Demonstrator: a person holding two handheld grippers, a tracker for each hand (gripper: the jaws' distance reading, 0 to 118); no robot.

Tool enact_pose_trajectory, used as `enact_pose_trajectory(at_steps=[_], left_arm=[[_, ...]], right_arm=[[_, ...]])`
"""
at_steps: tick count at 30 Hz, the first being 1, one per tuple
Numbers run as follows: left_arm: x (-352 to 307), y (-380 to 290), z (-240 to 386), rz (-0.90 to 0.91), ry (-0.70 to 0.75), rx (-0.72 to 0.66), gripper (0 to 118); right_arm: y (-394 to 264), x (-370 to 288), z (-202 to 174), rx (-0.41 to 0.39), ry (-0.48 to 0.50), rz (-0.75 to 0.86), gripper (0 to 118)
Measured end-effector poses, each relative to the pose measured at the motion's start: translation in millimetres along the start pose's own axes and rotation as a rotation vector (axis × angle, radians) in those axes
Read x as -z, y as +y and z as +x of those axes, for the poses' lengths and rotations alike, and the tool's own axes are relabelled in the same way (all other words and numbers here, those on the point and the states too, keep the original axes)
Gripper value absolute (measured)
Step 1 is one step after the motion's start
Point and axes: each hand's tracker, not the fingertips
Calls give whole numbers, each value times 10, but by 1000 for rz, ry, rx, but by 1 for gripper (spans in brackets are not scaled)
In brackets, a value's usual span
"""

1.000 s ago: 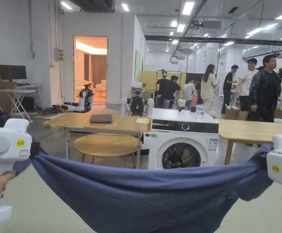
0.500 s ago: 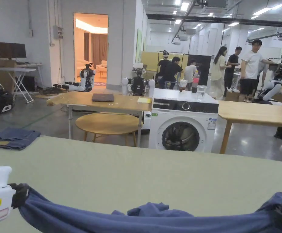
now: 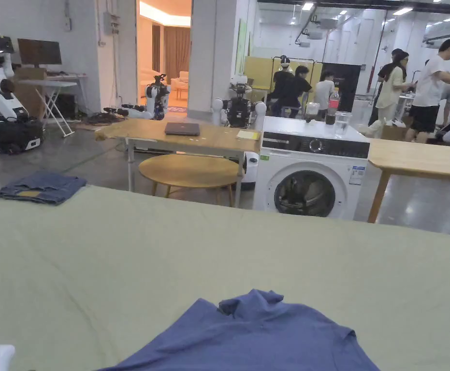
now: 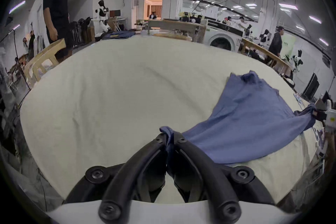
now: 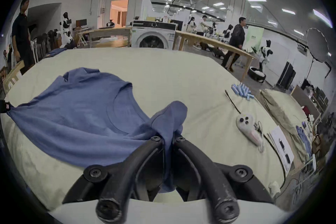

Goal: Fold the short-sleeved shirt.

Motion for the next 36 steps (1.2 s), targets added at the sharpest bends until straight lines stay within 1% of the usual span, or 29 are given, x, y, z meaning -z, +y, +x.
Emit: enact_pose_trajectory(at_steps=[1, 3, 4, 5, 6, 10, 12, 15, 17, 19, 20, 22, 23, 24, 25, 29, 31, 36], left_arm=[[2, 4, -6, -3, 2, -6, 1], [-12, 21, 6, -1, 3, -17, 12], [-26, 35, 28, -2, 12, -14, 19], [-36, 55, 46, 3, 33, -4, 27], [-45, 81, 65, 7, 47, 6, 32], [-23, 153, 109, 24, 26, 7, 38], [0, 175, 203, 49, 2, 19, 38], [-14, 220, 468, 109, -33, 48, 38], [-41, 234, 662, 165, -50, 62, 38], [-83, 267, 883, 233, -50, 79, 38], [-116, 270, 978, 264, -53, 83, 32], [-145, 309, 1140, 316, -74, 76, 15], [-148, 335, 1213, 319, -78, 76, 7], [-144, 339, 1277, 334, -87, 78, 2], [-141, 358, 1325, 340, -87, 83, 0], [-170, 427, 1463, 356, -55, 115, 0], [-178, 472, 1461, 331, -39, 118, 0], [-195, 528, 1123, 151, -19, 60, 0]], right_arm=[[-2, 2, -1, 0, -2, 1, 7], [-18, -25, -24, 0, -12, 15, 15], [-9, -39, -41, -1, -14, 25, 23], [6, -61, -68, -7, -16, 40, 39], [7, -129, -130, -11, -17, 56, 51], [54, -214, -322, -23, -4, 119, 54], [102, -251, -469, -25, 5, 155, 54], [162, -335, -730, 20, 61, 216, 54], [193, -382, -899, 45, 75, 266, 54], [220, -458, -1109, 68, 96, 317, 52], [239, -482, -1184, 74, 110, 336, 43], [270, -539, -1361, 72, 125, 361, 18], [297, -553, -1435, 69, 134, 371, 10], [320, -564, -1497, 70, 145, 381, 8], [335, -572, -1540, 75, 153, 387, 1], [381, -602, -1689, 82, 186, 403, 0], [397, -602, -1741, 81, 202, 393, 0], [398, -566, -1806, 67, 227, 370, 0]])
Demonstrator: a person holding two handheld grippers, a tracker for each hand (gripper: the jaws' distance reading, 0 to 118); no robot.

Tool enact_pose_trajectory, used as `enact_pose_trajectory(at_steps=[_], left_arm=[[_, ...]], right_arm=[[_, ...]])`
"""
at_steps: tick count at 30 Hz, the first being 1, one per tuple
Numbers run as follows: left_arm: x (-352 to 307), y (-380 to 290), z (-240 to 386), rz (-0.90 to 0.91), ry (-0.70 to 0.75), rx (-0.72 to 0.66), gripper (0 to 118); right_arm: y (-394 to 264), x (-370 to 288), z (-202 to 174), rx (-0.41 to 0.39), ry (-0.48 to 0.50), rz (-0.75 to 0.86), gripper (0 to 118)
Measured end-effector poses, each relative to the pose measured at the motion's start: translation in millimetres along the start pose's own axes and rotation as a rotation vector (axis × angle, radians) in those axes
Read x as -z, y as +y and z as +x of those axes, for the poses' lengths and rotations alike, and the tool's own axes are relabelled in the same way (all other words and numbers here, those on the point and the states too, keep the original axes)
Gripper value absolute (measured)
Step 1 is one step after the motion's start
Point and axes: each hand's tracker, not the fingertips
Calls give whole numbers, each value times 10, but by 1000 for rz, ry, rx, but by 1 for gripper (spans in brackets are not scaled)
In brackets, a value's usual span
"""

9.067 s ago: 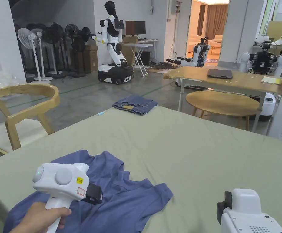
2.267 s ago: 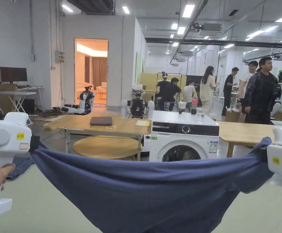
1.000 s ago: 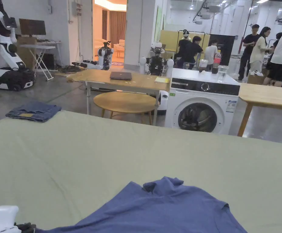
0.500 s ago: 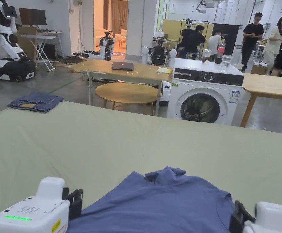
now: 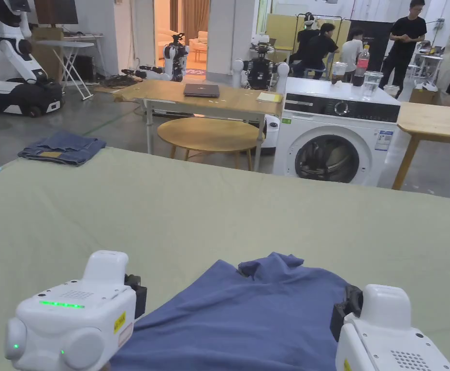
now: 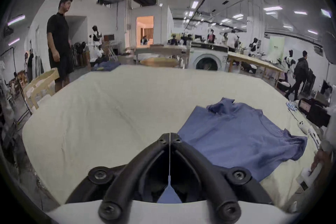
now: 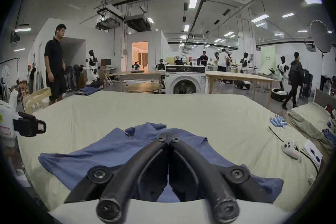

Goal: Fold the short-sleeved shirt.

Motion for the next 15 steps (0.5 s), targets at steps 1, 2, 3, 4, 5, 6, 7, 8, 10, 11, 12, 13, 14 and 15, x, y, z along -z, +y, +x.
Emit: enact_pose_trajectory(at_steps=[1, 2, 3, 4, 5, 6, 7, 8, 10, 11, 12, 13, 14, 15], left_arm=[[-2, -15, -130, -30, -2, -22, 0], [-3, -29, -249, -57, 2, -43, 0], [-4, -44, -402, -95, 8, -64, 0], [-7, -59, -542, -118, 11, -90, 0], [-7, -75, -674, -146, 22, -120, 0], [-8, -93, -836, -179, 13, -166, 0], [-5, -105, -958, -202, 10, -202, 0], [2, -102, -1082, -233, 13, -227, 0], [48, -118, -1298, -291, 44, -253, 0], [82, -114, -1376, -327, 49, -263, 1], [118, -120, -1447, -358, 53, -279, 17], [162, -132, -1515, -391, 61, -290, 33], [205, -145, -1561, -408, 53, -308, 43], [256, -166, -1596, -430, 58, -321, 45]], right_arm=[[-12, 21, -5, -1, 3, -7, 0], [-22, 45, -10, -2, 6, -17, 0], [-39, 74, -15, -5, 9, -33, 0], [-59, 98, -16, -6, 12, -44, 0], [-79, 118, -16, -4, 15, -51, 0], [-97, 141, -18, -2, 17, -61, 0], [-117, 159, -21, -3, 21, -68, 0], [-143, 177, -28, -2, 24, -76, 0], [-185, 219, -37, -1, 31, -95, 0], [-207, 235, -45, 1, 34, -101, 0], [-228, 254, -56, 1, 38, -111, 0], [-246, 273, -64, 0, 42, -120, 0], [-259, 286, -67, -1, 44, -125, 0], [-277, 298, -81, -4, 46, -130, 0]])
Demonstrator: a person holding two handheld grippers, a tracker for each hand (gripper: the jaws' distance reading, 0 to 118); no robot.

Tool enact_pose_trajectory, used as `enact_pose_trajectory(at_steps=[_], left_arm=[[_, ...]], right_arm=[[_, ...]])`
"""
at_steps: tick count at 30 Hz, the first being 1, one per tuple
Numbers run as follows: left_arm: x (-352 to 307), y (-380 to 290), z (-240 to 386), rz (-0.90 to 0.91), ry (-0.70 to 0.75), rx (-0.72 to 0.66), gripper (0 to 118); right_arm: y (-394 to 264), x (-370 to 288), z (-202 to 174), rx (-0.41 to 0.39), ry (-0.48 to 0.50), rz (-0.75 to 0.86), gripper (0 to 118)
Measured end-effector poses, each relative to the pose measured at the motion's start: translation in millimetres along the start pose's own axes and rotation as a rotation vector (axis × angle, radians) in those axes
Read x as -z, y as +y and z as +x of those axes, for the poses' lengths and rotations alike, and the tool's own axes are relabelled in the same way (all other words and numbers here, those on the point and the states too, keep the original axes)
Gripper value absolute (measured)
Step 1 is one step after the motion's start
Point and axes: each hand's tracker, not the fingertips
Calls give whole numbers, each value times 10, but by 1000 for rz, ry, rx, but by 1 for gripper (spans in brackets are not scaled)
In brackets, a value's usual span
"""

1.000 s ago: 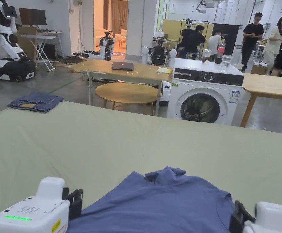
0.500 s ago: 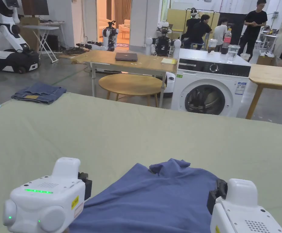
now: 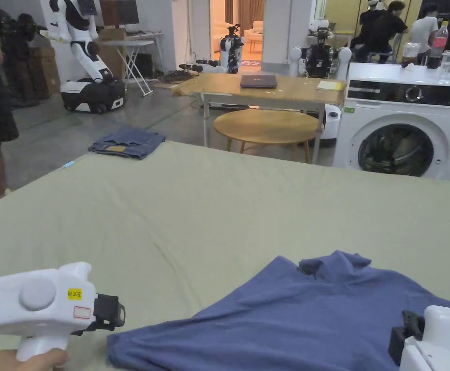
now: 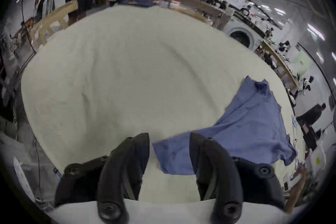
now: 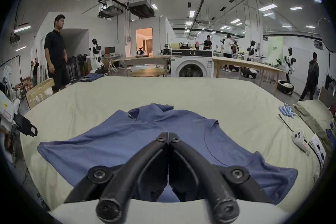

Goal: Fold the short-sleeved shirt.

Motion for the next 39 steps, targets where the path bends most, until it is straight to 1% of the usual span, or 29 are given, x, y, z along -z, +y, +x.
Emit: enact_pose_trajectory(at_steps=[2, 5, 7, 10, 12, 13, 14, 15, 16, 18, 21, 24, 25, 27, 30, 31, 32, 33, 34, 35, 36, 39], left_arm=[[119, 16, -31, -38, 9, -20, 48], [350, -6, -10, -92, 26, -33, 48], [543, -37, 17, -173, 67, -46, 48], [582, -89, 114, -138, 105, 10, 48], [590, -86, 199, -131, 139, 26, 42], [596, -104, 213, -126, 160, 67, 37], [609, -105, 248, -123, 167, 95, 26], [613, -108, 288, -119, 174, 111, 11], [604, -121, 314, -106, 170, 129, 11], [589, -137, 339, -99, 148, 139, 0], [563, -172, 330, -78, 152, 168, 0], [435, -217, 262, -17, 73, 92, 0], [391, -235, 239, -11, 42, 73, 0], [321, -282, 262, 26, 47, 87, 0], [260, -308, 300, 34, 40, 111, 0], [255, -300, 296, 29, 24, 105, 0], [254, -300, 294, 29, 10, 95, 0], [265, -292, 295, 30, 8, 92, 0], [269, -290, 302, 28, 15, 95, 0], [274, -289, 308, 27, 18, 97, 0], [281, -285, 311, 23, 18, 98, 0], [312, -266, 315, 13, 8, 91, 0]], right_arm=[[-24, 23, -19, -2, 3, -9, 0], [-42, 53, -28, -5, 8, -21, 0], [-50, 81, -19, -10, 7, -30, 0], [-65, 96, -14, -12, 8, -40, 0], [-76, 104, -10, -11, 5, -44, 0], [-82, 116, -12, -10, 6, -46, 0], [-87, 131, -16, -10, 8, -51, 0], [-90, 143, -8, -10, 8, -56, 0], [-93, 159, -12, -10, 10, -61, 0], [-100, 175, -5, -8, 15, -66, 0], [-62, 206, 38, -3, 19, -63, 0], [100, 367, 140, -24, 40, -94, 0], [183, 460, 199, -23, 54, -111, 0], [388, 682, 315, -42, 64, -149, 0], [718, 1162, 516, -50, 110, -212, 0], [831, 1365, 581, -70, 107, -261, 0], [911, 1541, 636, -70, 101, -288, 4], [987, 1738, 690, -75, 85, -310, 15], [1058, 1966, 752, -99, 95, -366, 30], [1100, 2136, 802, -107, 107, -407, 54], [1127, 2335, 840, -129, 110, -456, 62], [1127, 2739, 954, -154, 147, -540, 62]])
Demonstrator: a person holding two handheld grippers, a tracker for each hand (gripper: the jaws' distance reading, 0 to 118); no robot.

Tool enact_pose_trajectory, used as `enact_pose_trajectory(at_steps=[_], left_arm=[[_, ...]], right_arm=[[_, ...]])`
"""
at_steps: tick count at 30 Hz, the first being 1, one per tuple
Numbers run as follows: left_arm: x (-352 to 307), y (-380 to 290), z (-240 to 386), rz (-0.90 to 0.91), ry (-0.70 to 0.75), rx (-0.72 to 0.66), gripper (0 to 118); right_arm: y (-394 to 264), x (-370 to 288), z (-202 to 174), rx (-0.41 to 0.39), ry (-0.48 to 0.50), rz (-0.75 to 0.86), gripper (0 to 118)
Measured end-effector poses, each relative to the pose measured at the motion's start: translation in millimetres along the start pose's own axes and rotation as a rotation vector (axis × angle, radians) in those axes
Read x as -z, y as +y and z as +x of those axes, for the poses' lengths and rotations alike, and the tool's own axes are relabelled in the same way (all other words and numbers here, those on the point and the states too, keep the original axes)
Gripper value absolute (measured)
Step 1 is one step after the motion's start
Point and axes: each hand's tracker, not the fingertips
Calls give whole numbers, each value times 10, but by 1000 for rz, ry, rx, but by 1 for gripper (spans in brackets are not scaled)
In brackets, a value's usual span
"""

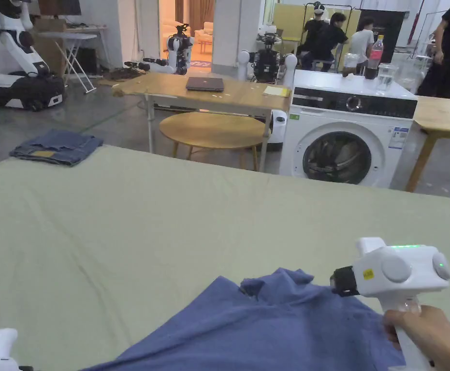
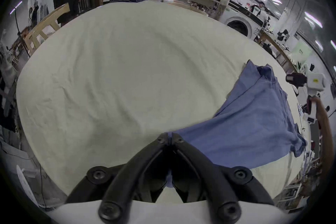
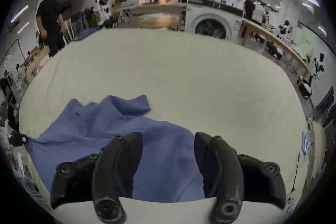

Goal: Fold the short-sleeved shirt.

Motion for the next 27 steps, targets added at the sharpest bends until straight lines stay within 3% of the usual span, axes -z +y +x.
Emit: enact_pose_trajectory(at_steps=[7, 12, 13, 14, 15, 16, 19, 27], left_arm=[[41, 49, 15, -17, -19, -22, 0], [70, 87, 21, -19, -17, -24, 0], [64, 88, 31, -18, -17, -26, 0], [57, 85, 45, -16, -17, -25, 0], [57, 83, 58, -14, -16, -22, 0], [59, 81, 67, -15, -15, -19, 0], [45, 81, 84, -10, -17, -20, 0], [-291, 248, 51, 104, -19, -21, 0]], right_arm=[[61, 577, 6, -101, 106, -146, 63], [7, 696, -148, -129, 65, -151, 62], [9, 690, -148, -129, 70, -148, 57], [10, 678, -147, -120, 94, -139, 41], [18, 664, -158, -99, 136, -129, 17], [29, 647, -176, -92, 139, -131, 3], [-28, 504, -291, -135, 64, -84, 3], [-25, -299, -207, -71, -30, 131, 3]])
